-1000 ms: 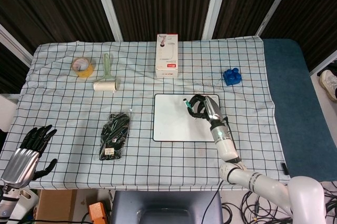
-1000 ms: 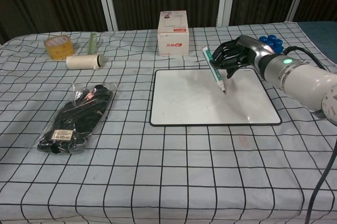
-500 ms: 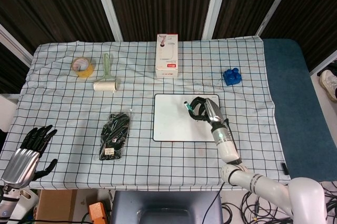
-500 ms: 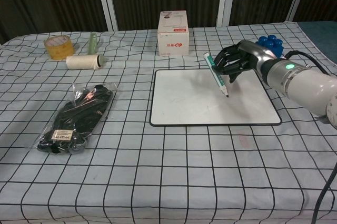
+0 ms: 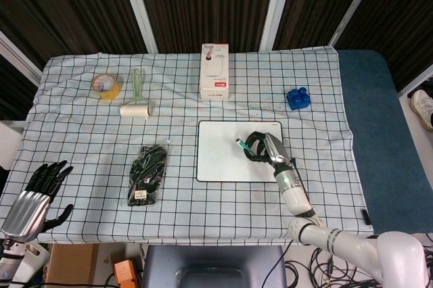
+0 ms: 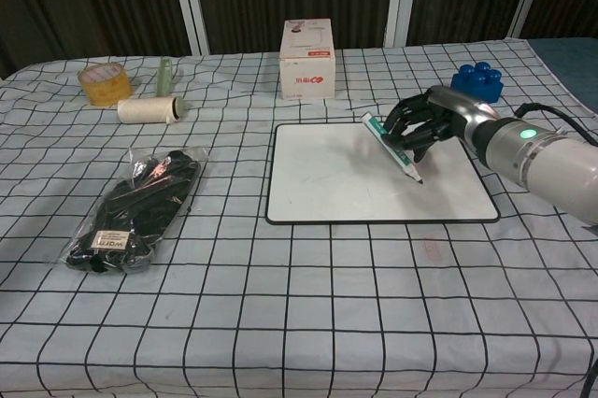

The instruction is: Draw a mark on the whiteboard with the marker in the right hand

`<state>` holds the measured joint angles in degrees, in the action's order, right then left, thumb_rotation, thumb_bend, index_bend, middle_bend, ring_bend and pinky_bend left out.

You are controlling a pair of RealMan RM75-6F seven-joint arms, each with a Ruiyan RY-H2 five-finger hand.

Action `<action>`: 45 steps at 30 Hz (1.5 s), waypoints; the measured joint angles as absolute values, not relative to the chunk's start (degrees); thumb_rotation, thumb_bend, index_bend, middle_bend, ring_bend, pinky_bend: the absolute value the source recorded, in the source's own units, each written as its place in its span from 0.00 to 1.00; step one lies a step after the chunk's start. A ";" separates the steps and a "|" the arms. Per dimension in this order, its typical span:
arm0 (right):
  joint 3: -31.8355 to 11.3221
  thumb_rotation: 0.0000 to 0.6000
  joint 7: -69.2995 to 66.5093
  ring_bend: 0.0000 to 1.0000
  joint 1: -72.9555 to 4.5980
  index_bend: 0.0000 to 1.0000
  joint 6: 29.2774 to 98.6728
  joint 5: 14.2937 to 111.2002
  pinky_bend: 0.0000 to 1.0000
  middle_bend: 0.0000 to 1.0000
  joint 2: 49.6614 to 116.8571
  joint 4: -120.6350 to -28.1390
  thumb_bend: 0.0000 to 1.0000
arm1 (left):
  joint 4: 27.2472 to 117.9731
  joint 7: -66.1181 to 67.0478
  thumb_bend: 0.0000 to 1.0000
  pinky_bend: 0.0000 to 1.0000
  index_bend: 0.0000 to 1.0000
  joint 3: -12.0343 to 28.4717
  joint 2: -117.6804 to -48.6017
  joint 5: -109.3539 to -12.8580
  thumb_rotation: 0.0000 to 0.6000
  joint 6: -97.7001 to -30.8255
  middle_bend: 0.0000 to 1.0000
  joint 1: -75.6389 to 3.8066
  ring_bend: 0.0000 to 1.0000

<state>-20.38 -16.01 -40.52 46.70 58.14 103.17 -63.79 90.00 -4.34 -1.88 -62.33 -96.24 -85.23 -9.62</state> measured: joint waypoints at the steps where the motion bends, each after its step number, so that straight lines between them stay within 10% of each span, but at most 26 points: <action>1: -20.13 1.00 -16.02 0.67 -40.25 1.00 46.76 58.33 0.54 0.76 103.02 -64.12 0.43 | 90.02 -4.29 0.36 0.03 0.00 -1.89 -62.34 -96.24 1.00 -85.22 0.00 -9.62 0.00; 24: -17.52 1.00 -19.06 0.67 -35.82 1.00 50.07 63.79 0.54 0.76 99.51 -71.33 0.43 | 89.93 -4.71 0.36 0.03 0.00 -1.98 -62.23 -96.74 1.00 -86.18 0.00 -9.24 0.00; 45: -19.72 1.00 -22.59 0.67 -39.46 1.00 49.66 65.17 0.56 0.76 106.33 -58.40 0.43 | 89.93 -4.62 0.36 0.03 0.00 -1.92 -62.24 -96.51 1.00 -85.60 0.00 -9.46 0.00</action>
